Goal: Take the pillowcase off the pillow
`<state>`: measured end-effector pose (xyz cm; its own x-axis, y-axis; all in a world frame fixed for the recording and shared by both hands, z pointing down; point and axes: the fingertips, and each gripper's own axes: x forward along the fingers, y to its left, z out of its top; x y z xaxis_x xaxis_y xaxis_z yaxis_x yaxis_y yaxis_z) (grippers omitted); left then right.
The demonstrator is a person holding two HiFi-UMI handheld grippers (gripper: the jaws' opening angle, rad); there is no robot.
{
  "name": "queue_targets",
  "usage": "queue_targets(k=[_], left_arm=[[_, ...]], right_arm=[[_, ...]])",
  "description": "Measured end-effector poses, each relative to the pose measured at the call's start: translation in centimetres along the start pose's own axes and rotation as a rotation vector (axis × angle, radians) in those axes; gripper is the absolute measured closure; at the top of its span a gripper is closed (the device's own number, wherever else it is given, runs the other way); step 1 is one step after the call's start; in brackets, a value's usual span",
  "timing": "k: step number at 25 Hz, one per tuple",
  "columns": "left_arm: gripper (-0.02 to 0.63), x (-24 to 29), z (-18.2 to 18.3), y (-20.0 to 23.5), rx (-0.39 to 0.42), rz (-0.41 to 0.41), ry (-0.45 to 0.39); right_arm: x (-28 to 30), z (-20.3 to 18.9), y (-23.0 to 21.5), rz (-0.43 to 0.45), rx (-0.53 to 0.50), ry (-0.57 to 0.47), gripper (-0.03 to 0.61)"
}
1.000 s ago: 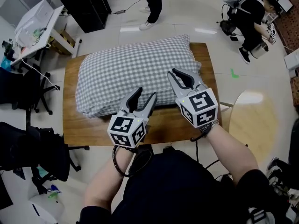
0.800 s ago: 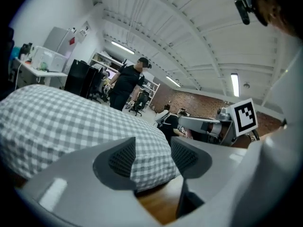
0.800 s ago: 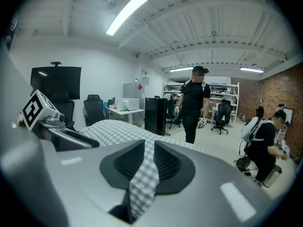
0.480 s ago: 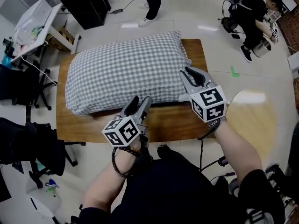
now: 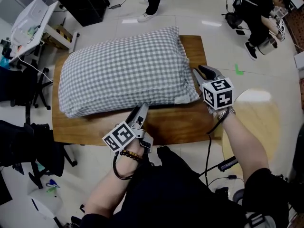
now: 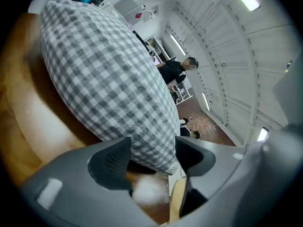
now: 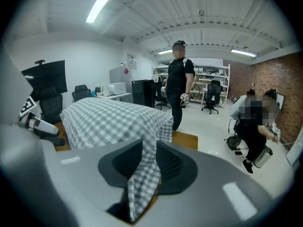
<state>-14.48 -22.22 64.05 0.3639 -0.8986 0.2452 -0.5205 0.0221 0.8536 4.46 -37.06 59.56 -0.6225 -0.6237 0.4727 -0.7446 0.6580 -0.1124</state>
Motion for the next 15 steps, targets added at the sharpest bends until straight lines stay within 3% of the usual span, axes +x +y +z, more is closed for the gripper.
queue_targets(k=[6, 15], left_arm=[[0.301, 1.1, -0.7, 1.6, -0.046, 0.003, -0.029], [0.283, 1.9, -0.7, 2.5, -0.069, 0.006, -0.069]], right_arm=[[3.6, -5.6, -2.9, 0.030, 0.090, 0.138, 0.485], [9.2, -8.4, -5.6, 0.099, 0.146, 0.245, 0.482]])
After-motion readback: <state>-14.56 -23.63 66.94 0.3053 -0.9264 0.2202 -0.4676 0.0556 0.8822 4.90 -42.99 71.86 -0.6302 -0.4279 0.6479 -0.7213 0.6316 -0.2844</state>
